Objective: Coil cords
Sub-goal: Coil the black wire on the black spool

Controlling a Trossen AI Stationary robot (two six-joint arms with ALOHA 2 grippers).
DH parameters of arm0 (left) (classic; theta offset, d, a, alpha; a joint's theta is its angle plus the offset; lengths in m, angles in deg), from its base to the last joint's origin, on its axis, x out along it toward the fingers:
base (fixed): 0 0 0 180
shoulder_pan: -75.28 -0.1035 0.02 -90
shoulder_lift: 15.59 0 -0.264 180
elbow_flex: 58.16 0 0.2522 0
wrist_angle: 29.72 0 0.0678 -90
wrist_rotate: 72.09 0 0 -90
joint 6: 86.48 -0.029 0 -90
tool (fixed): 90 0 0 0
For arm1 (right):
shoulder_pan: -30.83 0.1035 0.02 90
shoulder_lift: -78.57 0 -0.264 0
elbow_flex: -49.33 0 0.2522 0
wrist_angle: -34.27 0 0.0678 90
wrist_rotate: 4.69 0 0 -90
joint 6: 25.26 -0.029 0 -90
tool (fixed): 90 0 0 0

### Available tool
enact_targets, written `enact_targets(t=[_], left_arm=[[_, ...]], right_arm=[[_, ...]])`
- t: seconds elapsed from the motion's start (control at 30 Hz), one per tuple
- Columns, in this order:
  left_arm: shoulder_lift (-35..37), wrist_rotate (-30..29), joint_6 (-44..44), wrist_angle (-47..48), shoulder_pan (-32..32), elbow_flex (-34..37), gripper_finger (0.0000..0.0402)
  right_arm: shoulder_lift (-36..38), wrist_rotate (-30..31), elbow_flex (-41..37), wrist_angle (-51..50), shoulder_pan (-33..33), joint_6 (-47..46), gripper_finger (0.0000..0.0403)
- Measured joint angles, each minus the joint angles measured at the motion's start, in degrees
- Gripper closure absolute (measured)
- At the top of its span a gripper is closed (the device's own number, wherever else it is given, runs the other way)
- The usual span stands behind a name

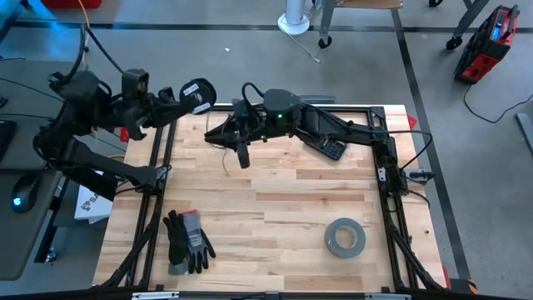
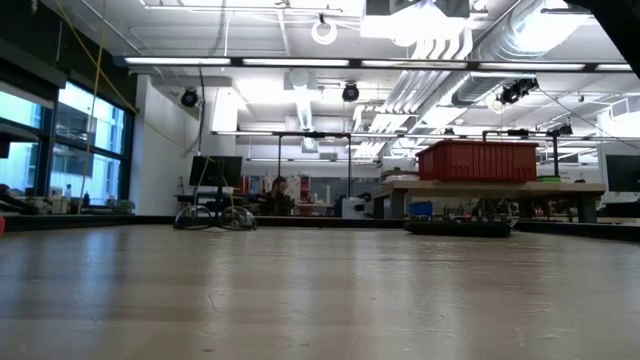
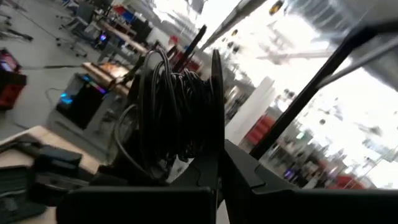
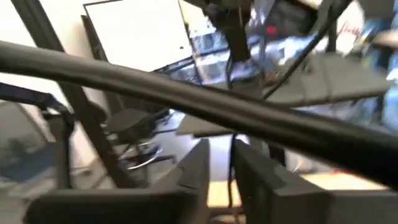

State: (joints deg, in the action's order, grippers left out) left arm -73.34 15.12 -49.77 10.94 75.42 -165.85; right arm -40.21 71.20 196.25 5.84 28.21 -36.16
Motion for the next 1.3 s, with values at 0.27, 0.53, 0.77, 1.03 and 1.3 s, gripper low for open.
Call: enact_targets(t=[0.27, 0.53, 0.77, 1.03, 1.3], left_arm=[[0.59, 1.39, -8.03, 6.14, 0.0, -0.01, 0.0401], [1.91, 7.68, -10.43, 11.0, 0.0, -0.01, 0.0401], [2.94, 11.65, -11.12, 10.68, 0.02, -0.02, 0.0401], [2.63, 11.67, -14.39, 10.94, 0.02, -0.02, 0.0401], [1.86, 11.26, -15.3, 10.85, 0.02, -0.04, 0.0401]], right_arm=[[0.39, -2.84, -0.02, -6.4, -0.49, -4.28, 0.0238], [1.3, -1.94, -0.04, -10.83, -3.65, -1.93, 0.022], [1.31, -10.81, -0.04, -11.35, -6.14, -2.02, 0.022], [1.31, -13.16, -0.04, -10.82, -6.43, -0.62, 0.022], [1.31, -17.32, -0.04, -7.15, -6.29, -0.75, 0.0226]])
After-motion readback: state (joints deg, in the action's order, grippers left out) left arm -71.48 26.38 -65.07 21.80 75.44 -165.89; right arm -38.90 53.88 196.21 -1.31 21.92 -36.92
